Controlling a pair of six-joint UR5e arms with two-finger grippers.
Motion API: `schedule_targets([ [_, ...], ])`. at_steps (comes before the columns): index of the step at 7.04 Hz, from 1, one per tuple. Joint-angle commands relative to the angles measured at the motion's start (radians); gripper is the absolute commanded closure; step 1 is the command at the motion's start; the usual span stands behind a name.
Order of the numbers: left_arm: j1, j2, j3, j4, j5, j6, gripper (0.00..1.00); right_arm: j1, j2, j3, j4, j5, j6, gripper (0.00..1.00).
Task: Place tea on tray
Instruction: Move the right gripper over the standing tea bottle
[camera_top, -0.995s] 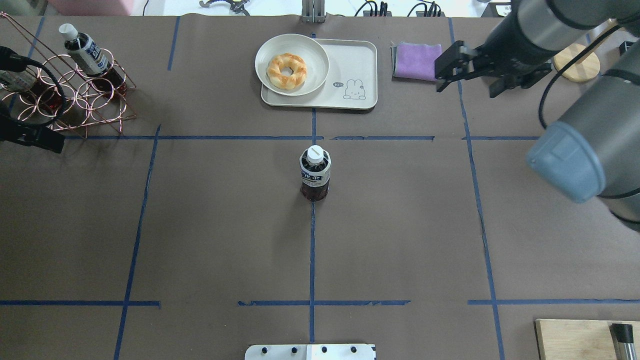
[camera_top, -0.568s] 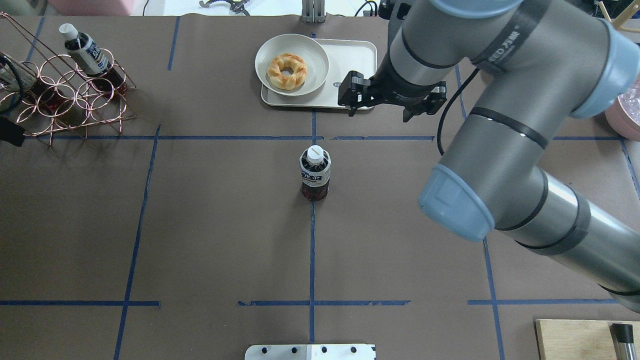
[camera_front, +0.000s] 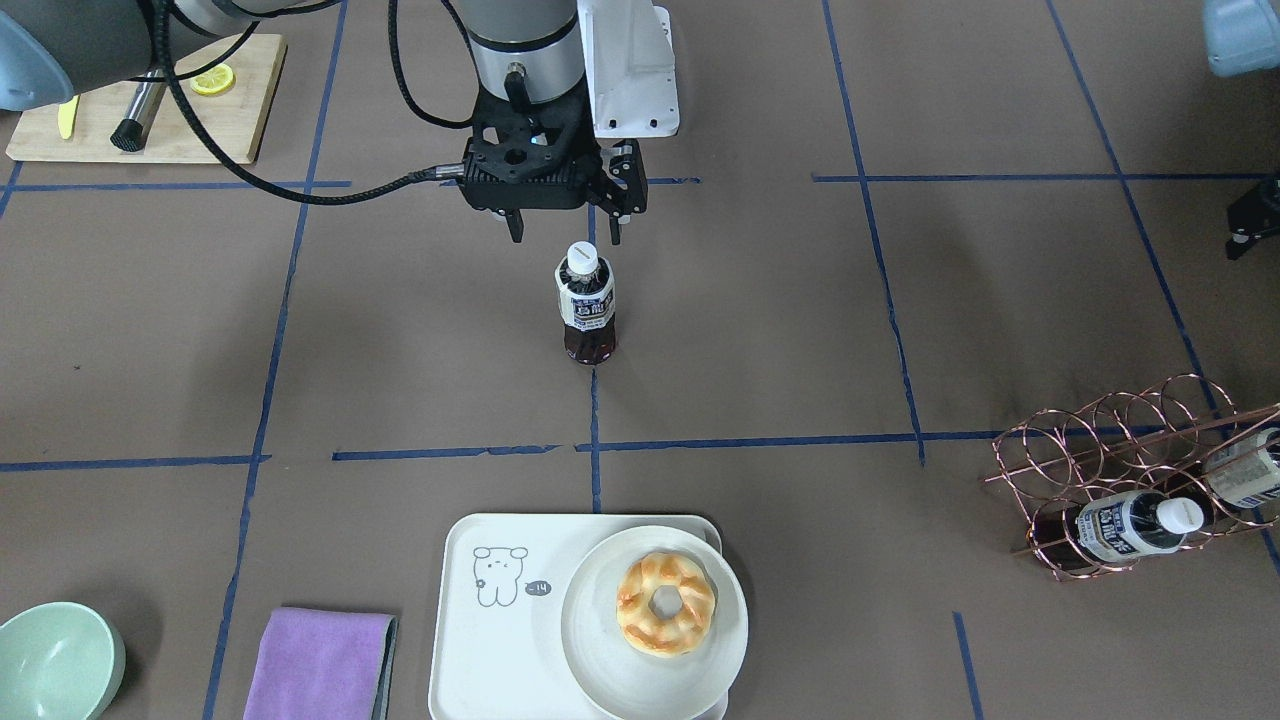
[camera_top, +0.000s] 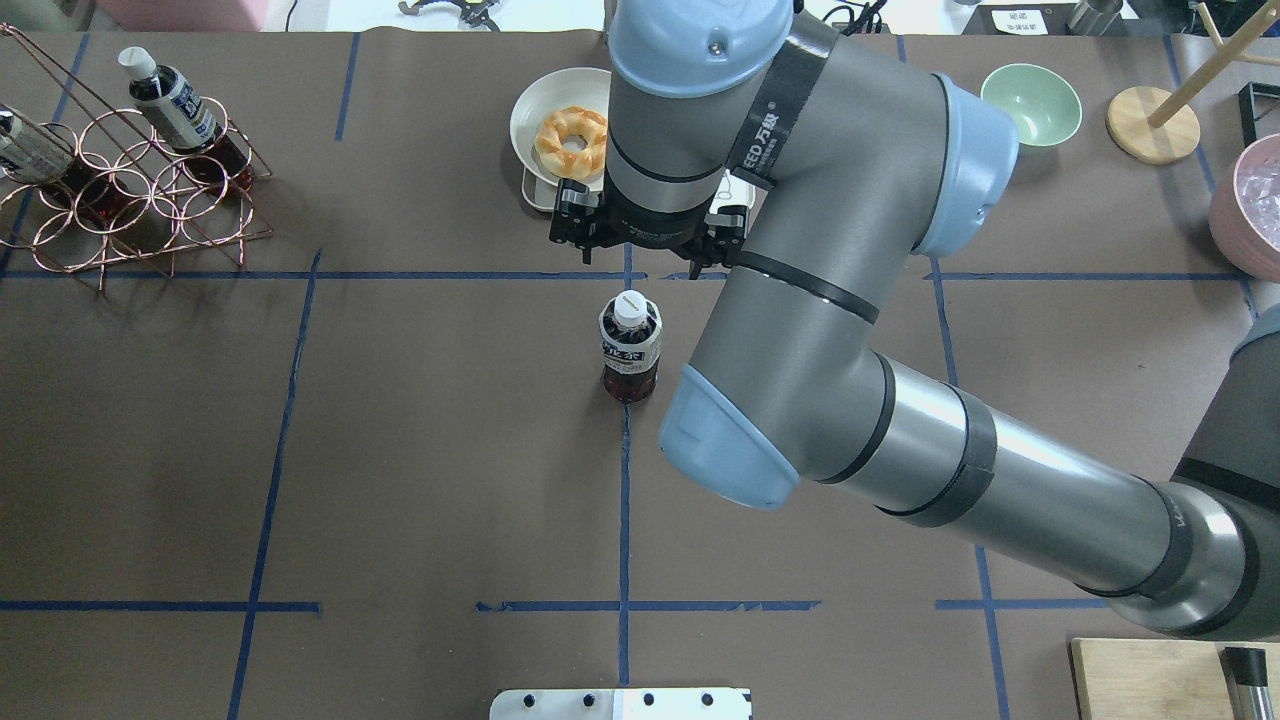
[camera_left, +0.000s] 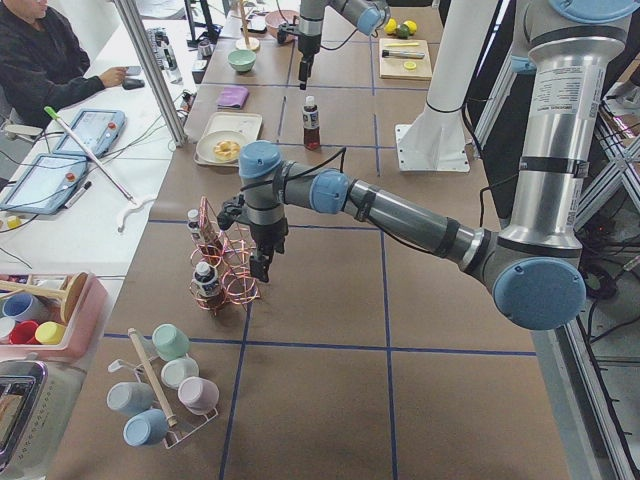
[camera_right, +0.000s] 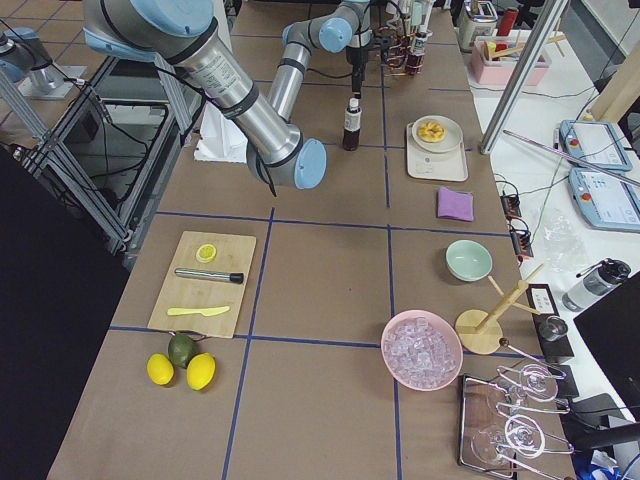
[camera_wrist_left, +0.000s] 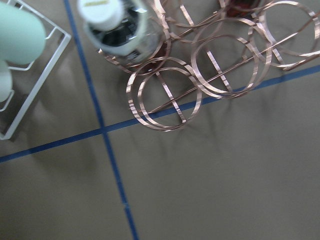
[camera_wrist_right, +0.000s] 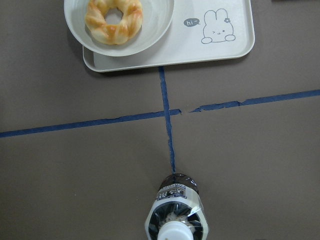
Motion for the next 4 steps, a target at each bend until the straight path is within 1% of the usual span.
schedule_targets([
  [1, -0.079, 0.003, 0.079, 0.0, -0.004, 0.13, 0.0, -0.027, 0.02, -0.069, 0.002, -0.002, 0.003, 0.01],
  [2, -0.085, 0.003, 0.091, 0.0, -0.004, 0.141, 0.0, -0.047, 0.042, -0.115, 0.002, -0.03, -0.005, 0.02],
  [3, -0.092, 0.003, 0.094, 0.0, -0.004, 0.147, 0.0, -0.065, 0.037, -0.117, 0.002, -0.053, -0.008, 0.07],
  [4, -0.092, 0.003, 0.094, 0.0, -0.004, 0.147, 0.0, -0.071, 0.033, -0.117, 0.0, -0.053, -0.009, 0.13],
])
